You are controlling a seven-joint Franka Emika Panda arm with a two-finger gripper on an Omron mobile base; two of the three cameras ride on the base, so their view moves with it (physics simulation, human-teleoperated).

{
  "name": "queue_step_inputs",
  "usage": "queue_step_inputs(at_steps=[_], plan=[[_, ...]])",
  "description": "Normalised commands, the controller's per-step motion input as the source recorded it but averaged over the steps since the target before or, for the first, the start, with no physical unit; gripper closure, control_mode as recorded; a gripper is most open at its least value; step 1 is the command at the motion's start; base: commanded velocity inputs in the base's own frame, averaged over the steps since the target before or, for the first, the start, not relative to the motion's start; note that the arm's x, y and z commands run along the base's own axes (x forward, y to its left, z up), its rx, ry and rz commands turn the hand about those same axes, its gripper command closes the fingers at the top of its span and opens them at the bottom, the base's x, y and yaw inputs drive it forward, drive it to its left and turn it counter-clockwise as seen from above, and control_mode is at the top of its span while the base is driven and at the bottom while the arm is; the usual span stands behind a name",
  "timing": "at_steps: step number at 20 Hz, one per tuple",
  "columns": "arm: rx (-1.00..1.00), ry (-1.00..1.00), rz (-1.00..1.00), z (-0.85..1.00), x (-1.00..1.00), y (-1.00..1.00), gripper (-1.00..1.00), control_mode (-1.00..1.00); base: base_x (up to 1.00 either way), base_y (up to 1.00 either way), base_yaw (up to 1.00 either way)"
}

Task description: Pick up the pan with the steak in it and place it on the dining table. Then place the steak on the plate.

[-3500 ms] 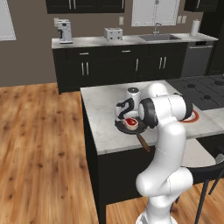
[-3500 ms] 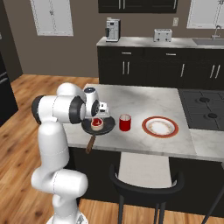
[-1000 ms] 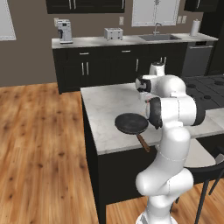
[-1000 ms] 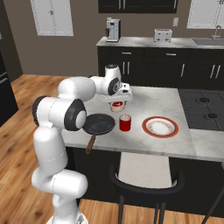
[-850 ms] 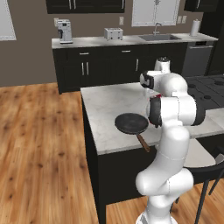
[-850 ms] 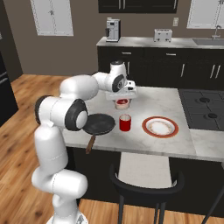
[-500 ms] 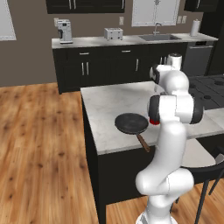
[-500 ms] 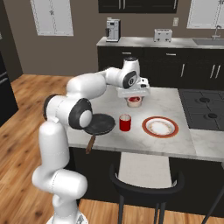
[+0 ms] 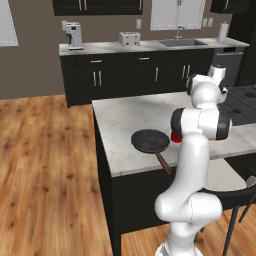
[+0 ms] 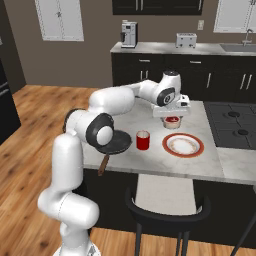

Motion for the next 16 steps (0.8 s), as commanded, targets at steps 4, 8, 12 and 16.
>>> queue_step_inputs(at_steps=[4,8,12,16], plan=[[0.00,0.00,0.00,-0.07,0.00,-0.02,1.00,-1.00,0.00,0.00,0.00],[0.00,0.00,0.00,-0.20,0.00,-0.13,1.00,-1.00,0.00,0.00,0.00],[0.00,0.00,0.00,-0.34,-0.03,-0.21,1.00,-1.00,0.00,0.00,0.00],[0.00,-0.01,0.00,-0.31,-0.02,-0.22,1.00,-1.00,0.00,0.00,0.00]])
